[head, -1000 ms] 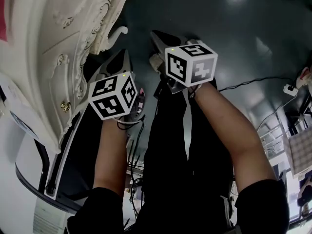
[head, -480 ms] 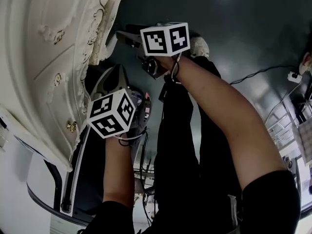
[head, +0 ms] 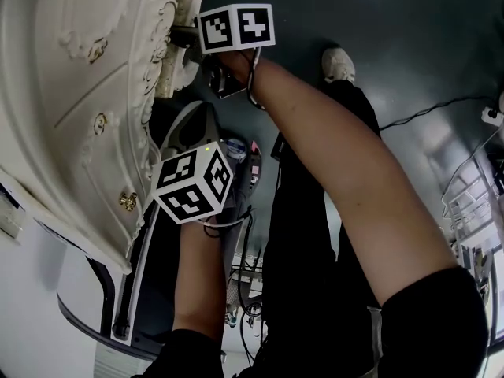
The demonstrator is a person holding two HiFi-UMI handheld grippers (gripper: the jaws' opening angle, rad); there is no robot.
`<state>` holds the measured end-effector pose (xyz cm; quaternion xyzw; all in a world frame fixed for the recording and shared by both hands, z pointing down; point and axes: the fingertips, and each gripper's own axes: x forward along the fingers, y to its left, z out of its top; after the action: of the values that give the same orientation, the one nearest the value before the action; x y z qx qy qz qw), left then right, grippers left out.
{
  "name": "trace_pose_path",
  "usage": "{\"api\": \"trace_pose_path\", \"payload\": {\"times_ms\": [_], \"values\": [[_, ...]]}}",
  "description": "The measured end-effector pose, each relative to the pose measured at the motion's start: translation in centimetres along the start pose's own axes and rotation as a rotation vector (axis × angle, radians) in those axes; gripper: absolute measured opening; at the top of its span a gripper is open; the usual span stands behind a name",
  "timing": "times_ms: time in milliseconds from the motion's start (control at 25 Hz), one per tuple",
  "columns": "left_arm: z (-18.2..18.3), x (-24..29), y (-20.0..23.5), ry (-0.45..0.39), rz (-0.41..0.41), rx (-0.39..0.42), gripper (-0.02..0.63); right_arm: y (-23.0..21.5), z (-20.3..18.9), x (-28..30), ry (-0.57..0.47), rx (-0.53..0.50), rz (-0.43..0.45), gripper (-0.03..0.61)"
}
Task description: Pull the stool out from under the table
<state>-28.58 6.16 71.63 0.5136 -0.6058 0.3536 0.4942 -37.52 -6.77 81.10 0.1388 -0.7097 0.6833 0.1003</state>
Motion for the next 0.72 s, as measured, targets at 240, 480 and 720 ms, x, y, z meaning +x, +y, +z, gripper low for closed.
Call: {"api": "trace_pose_path", "payload": {"times_ms": [240, 480, 720], "values": [[-1.1, 0.1, 0.1, 0.036, 0.021, 0.023, 0.000, -0.7, -0.3, 0.8, 0.025, -0.033, -0.032, 0.316], [-2.4, -0.1, 0.0, 0.052, 0.034, 0.003, 0.000, -0.2, -0.3, 0.6, 0.058, -0.045, -0.036, 0.213], [-3.1, -0.2, -0.9, 0.054, 0.030, 0.014, 0.000, -0.6, -0.7, -0.5, 0.032, -0.009, -0.013, 0.193]]}}
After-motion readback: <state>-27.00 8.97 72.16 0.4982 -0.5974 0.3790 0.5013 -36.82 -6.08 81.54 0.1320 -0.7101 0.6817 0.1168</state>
